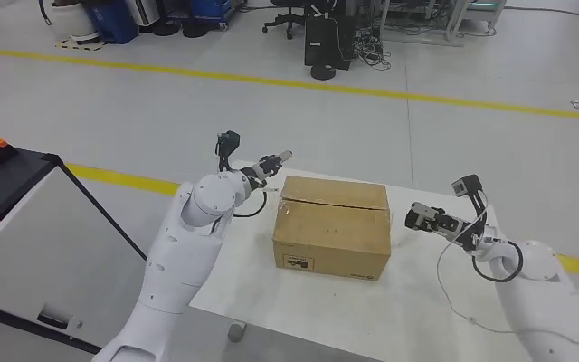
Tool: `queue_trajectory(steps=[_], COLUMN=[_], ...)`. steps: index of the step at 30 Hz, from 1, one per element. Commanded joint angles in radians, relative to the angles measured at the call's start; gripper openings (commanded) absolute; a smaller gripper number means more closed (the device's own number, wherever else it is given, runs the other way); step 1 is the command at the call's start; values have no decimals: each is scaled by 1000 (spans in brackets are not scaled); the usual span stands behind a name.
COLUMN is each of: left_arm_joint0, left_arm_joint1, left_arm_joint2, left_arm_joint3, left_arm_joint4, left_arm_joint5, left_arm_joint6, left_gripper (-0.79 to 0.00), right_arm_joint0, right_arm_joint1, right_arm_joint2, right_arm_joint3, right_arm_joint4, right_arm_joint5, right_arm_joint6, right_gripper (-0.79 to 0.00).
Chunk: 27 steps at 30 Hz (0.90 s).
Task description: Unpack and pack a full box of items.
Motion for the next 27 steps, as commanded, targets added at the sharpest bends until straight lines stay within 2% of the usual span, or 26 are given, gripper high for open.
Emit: queue_trajectory(steps=[1,4,8,22,27], left_arm_joint0=[0,8,13,35,35], left_arm_joint1=[5,7,8,17,17], left_arm_joint2=[-12,-36,-56,-83,-83], left_arm_joint3=[-15,-30,-41,-63,-63], left_arm_joint4=[41,60,56,60,60], left_arm_joint5=[-14,-26,-48,-41,-41], left_arm_joint6=[47,146,215,207,207], left_gripper=[0,0,0,0,0], right_arm_joint0=[26,58,93,162,168], right_arm_joint1=[-5,-13,-25,-50,-55], right_arm_joint2=[-24,-62,-106,-194,-204], right_arm_joint3=[29,68,116,189,203], right_arm_joint4=[-2,-42,-34,-62,13], right_arm_joint5=[-3,-8,-21,-43,-53], right_arm_joint6=[1,-29,-19,-36,48], right_gripper=[0,0,0,0,0])
